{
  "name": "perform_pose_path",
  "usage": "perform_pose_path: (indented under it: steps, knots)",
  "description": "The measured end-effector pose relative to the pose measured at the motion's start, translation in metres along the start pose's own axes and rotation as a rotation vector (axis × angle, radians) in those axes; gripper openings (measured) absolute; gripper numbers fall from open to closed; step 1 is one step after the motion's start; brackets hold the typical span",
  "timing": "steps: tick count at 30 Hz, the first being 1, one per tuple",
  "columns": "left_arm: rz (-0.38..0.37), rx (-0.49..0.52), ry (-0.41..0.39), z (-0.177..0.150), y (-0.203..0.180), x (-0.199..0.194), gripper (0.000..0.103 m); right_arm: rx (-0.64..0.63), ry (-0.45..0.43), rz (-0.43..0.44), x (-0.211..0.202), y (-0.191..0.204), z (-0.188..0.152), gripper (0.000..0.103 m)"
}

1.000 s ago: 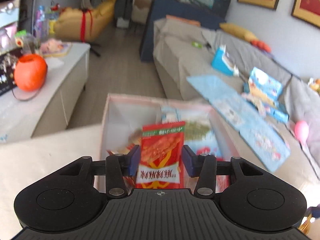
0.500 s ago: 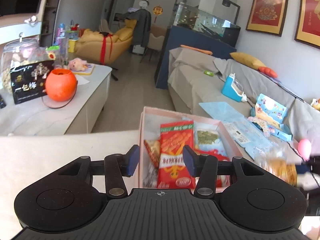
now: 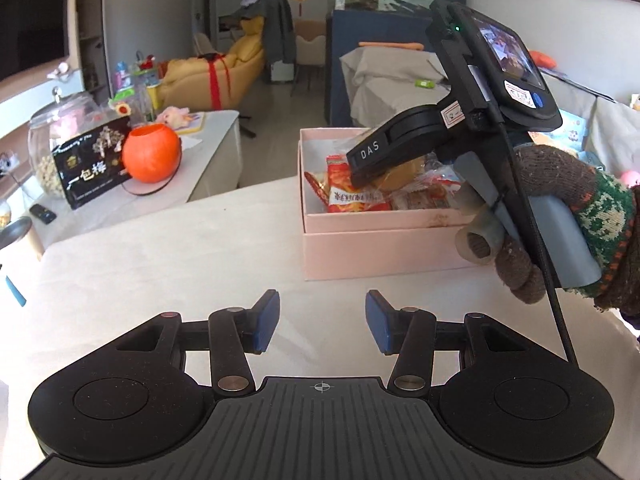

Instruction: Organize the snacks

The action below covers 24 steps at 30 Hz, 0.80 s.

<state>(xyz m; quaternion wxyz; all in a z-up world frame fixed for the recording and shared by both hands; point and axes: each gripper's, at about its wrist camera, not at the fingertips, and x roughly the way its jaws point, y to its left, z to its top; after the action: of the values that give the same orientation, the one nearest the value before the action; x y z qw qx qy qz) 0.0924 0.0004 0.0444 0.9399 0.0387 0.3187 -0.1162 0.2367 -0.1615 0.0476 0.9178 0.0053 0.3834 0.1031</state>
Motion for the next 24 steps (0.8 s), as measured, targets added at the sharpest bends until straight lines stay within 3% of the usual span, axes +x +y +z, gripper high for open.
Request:
perform_pose_path:
  steps: [3, 5, 6, 7, 12, 16, 20, 24]
  knots:
    - [-0.019, -0.016, 0.002, -0.001, 0.005, 0.000, 0.052, -0.031, -0.009, -0.014, -0.005, 0.003, -0.003, 0.055]
    - [-0.023, -0.023, -0.003, -0.003, 0.006, 0.000, 0.052, -0.026, 0.010, -0.003, -0.008, -0.001, -0.004, 0.067]
    - [-0.025, -0.027, -0.002, -0.004, 0.007, 0.001, 0.052, -0.016, 0.017, -0.003, -0.010, -0.003, -0.004, 0.080]
    - [-0.026, -0.029, -0.001, -0.005, 0.007, 0.001, 0.052, -0.003, 0.012, -0.003, -0.014, -0.006, -0.005, 0.083]
    - [-0.017, -0.031, 0.015, -0.011, 0.008, 0.005, 0.052, -0.013, -0.087, -0.054, -0.059, -0.010, -0.019, 0.084]
    - [0.007, -0.027, 0.027, -0.022, 0.008, 0.006, 0.052, -0.024, -0.147, -0.104, -0.097, -0.003, -0.051, 0.089]
    - [0.048, -0.027, 0.042, -0.041, 0.006, 0.007, 0.052, -0.014, -0.094, -0.113, -0.108, 0.002, -0.086, 0.089]
    - [0.058, -0.045, 0.035, -0.059, 0.005, 0.001, 0.053, 0.049, 0.000, -0.041, -0.102, 0.000, -0.128, 0.089]
